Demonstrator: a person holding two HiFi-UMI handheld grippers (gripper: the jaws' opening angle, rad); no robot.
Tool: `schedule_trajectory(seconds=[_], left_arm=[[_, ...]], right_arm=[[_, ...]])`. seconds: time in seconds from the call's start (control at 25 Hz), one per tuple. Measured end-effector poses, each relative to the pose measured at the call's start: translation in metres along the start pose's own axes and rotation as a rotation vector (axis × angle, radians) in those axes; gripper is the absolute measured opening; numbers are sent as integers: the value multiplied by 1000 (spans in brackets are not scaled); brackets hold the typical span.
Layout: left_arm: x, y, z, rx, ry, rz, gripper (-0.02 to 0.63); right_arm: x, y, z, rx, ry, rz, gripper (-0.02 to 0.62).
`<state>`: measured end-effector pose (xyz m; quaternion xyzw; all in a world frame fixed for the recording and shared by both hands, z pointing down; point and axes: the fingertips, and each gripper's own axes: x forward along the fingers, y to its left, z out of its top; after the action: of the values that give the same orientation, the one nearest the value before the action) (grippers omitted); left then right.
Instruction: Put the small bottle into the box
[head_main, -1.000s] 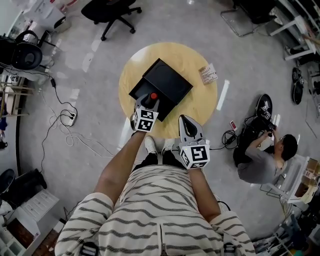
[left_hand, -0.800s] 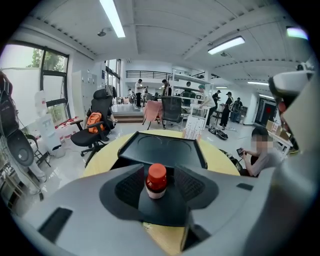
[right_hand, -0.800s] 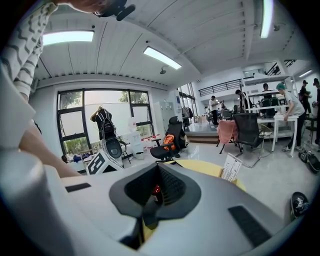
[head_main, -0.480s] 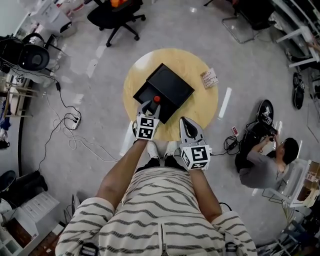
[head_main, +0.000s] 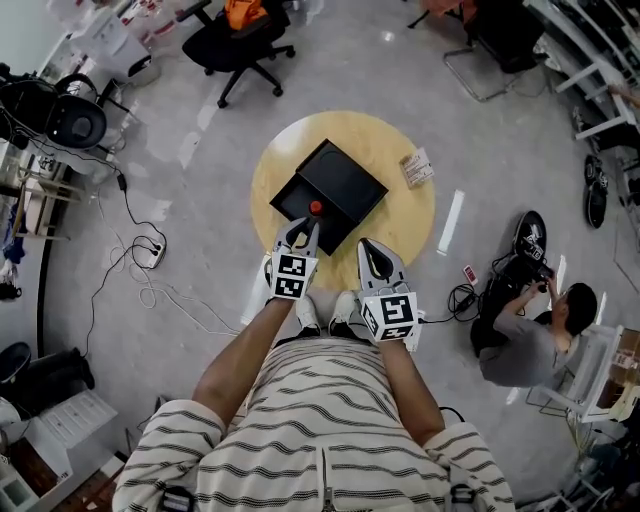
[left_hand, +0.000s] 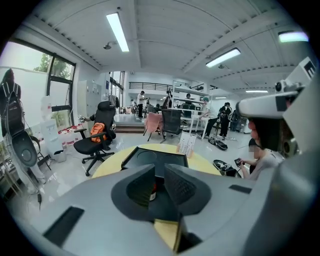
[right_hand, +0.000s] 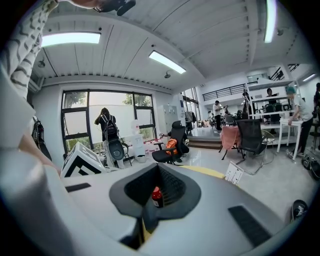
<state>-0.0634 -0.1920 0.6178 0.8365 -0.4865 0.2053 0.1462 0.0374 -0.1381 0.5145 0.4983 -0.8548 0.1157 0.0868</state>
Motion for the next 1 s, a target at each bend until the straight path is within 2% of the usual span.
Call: schedule_trajectory(seconds=[0.4,0.8,1.0], left_arm=[[-27,-13,25,-12,-84,3,53],[-51,-24,36,15,-148,-13,23],[-59,-28,40,25,-171,-12,20]], right_arm=[[-2,-6,-3,37,-8,5,18],[-5,0,-6,14,-20,14,18],[-8,-2,-9,39,-17,20,18]])
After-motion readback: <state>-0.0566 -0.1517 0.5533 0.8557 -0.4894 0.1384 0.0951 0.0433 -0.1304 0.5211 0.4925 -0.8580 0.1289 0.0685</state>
